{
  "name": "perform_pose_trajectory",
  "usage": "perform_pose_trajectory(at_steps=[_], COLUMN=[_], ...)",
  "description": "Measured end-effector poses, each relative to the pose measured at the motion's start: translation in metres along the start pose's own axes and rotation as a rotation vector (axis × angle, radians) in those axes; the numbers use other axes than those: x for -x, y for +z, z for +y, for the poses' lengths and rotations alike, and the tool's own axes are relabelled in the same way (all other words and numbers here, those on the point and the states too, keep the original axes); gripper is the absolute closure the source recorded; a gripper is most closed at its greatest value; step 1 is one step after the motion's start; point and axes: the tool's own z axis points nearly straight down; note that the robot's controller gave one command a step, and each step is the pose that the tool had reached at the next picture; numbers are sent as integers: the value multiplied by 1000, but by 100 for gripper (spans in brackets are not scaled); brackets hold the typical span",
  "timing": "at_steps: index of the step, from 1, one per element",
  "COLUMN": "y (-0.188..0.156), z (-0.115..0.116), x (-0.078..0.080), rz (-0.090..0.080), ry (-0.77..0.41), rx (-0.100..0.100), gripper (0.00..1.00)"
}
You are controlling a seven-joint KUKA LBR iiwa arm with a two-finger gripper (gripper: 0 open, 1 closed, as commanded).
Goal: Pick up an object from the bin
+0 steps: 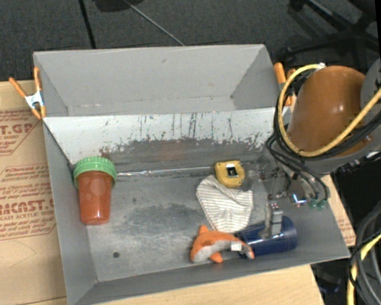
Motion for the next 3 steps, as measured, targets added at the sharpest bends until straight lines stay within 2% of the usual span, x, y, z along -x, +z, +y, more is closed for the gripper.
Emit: perform_pose_trajectory(at_steps=[1,2,3], y=[-4,41,102], z=[0,6,9], x=[2,4,0], rz=[-8,-16,-12], ry=[-1,-35,-66], rx=[-1,-2,-1], gripper=[0,0,0])
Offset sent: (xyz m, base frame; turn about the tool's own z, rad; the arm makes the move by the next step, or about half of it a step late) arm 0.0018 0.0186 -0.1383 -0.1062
